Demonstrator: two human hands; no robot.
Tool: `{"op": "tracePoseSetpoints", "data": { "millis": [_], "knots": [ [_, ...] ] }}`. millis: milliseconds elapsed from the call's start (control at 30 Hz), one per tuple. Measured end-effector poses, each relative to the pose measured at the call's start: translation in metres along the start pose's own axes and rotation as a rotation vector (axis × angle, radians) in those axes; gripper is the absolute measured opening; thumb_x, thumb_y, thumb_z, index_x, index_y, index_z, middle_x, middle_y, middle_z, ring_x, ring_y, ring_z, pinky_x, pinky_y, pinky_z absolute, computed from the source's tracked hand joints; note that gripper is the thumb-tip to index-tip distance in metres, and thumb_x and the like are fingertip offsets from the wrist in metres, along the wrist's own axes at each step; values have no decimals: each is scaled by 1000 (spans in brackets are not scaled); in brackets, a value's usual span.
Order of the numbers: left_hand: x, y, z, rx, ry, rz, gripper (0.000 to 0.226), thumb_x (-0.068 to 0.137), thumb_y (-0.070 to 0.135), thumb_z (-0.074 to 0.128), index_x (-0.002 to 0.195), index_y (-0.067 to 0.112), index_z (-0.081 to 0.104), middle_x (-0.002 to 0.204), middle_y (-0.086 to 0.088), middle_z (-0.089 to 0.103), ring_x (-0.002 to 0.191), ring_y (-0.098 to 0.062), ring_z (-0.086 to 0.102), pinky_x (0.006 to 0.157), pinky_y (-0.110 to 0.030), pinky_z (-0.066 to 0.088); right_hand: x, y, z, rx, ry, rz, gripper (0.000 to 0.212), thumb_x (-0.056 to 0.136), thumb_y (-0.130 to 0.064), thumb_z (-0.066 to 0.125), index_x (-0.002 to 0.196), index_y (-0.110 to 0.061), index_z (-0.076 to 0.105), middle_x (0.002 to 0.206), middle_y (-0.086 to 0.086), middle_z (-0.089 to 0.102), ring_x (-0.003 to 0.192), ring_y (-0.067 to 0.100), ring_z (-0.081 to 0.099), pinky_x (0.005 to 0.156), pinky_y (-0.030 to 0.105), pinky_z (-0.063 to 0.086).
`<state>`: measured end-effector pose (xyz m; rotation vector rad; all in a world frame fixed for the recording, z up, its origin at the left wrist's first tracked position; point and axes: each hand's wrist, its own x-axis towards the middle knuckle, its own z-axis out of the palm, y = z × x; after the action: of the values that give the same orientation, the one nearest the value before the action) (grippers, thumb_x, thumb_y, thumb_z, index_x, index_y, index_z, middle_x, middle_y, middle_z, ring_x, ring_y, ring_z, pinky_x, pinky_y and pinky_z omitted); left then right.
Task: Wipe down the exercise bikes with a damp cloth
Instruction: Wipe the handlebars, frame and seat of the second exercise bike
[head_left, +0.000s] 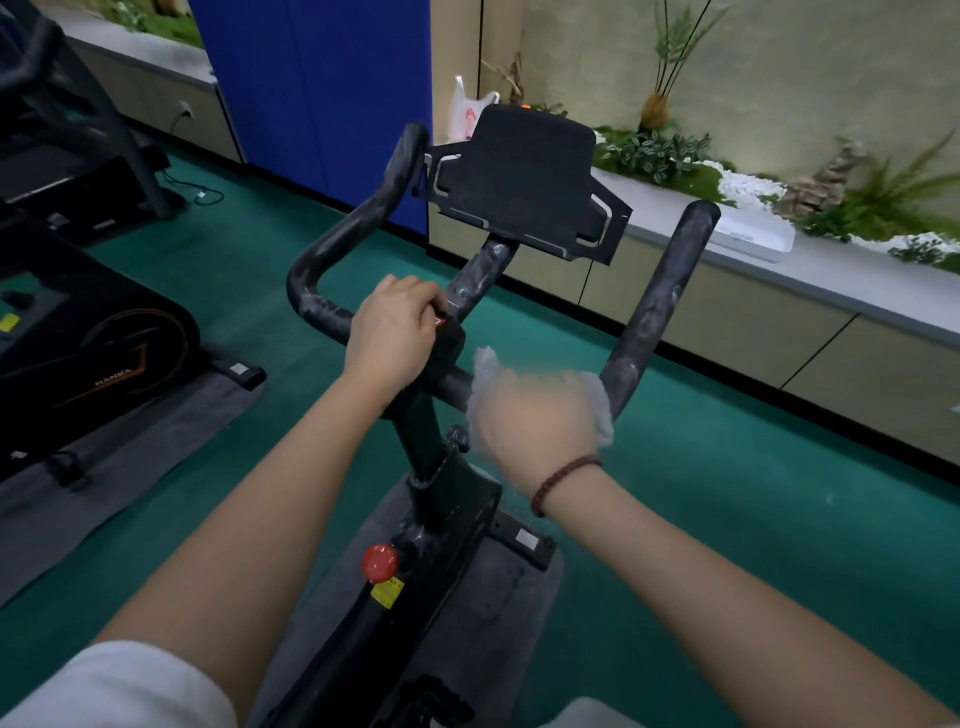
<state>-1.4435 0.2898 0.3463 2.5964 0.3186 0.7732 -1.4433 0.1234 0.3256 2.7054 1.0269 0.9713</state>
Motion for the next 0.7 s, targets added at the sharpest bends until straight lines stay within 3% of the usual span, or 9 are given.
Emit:
{"op": "tracePoseSetpoints", "data": {
  "millis": [67, 133, 233, 333, 433, 533, 600, 700],
  "knots": [
    [0, -1, 0, -5, -2, 1, 24, 82, 1, 42, 88, 9, 64, 91, -6, 63, 92, -28, 49, 77, -42, 43, 12, -18, 0, -52, 6, 32, 26, 69, -42, 59, 57, -18, 59, 43, -5, 52, 33, 15, 45, 48, 25, 23],
    [1, -1, 0, -15, -6, -2, 25, 81, 0, 42, 89, 9, 64, 92, -6, 63, 92, -28, 49, 77, -42, 43, 25, -33, 2, -66, -20, 77, 33, 67, -49, 61, 68, -16, 68, 45, -5, 56, 35, 13, 48, 47, 23, 27],
    [0, -1, 0, -29, -14, -1, 27, 81, -1, 41, 89, 10, 64, 93, -6, 64, 93, -26, 49, 78, -42, 43, 33, -39, 6, -11, -69, 120, 37, 71, -53, 60, 71, -17, 68, 45, -5, 57, 35, 13, 50, 47, 22, 30],
    [-1, 0, -1, -23, -26, 6, 26, 82, 0, 41, 90, 9, 64, 93, -6, 63, 93, -25, 48, 78, -42, 43, 24, -28, 2, 10, -119, 103, 37, 79, -50, 45, 71, -22, 68, 43, -6, 54, 34, 13, 48, 47, 25, 23],
    [-2, 0, -2, -12, -23, 18, 26, 83, 0, 41, 91, 9, 64, 93, -7, 63, 93, -26, 48, 77, -42, 43, 7, -5, -3, 112, -100, 92, 46, 82, -44, 28, 73, -23, 68, 45, -5, 55, 37, 16, 50, 48, 23, 33],
    [-2, 0, -1, 1, -24, 18, 25, 84, 1, 41, 91, 10, 64, 93, -5, 62, 94, -26, 48, 77, -41, 42, -17, 30, -2, 253, 0, -26, 41, 88, -40, 32, 70, -19, 63, 52, -3, 58, 48, 17, 54, 66, 29, 44],
    [-1, 1, -2, 4, -24, 13, 25, 85, 2, 41, 91, 11, 63, 93, -4, 62, 94, -24, 48, 77, -39, 42, -24, 59, 3, 334, 63, -133, 41, 91, -36, 32, 70, -18, 62, 60, -1, 62, 58, 18, 57, 83, 32, 39],
    [-1, 2, -3, 10, -25, 7, 25, 86, 3, 40, 92, 12, 63, 94, -3, 62, 96, -24, 48, 78, -39, 41, -17, 97, 22, 458, 86, -208, 51, 94, -34, 23, 73, -14, 65, 76, 2, 68, 75, 21, 62, 89, 32, 29]
  ]
}}
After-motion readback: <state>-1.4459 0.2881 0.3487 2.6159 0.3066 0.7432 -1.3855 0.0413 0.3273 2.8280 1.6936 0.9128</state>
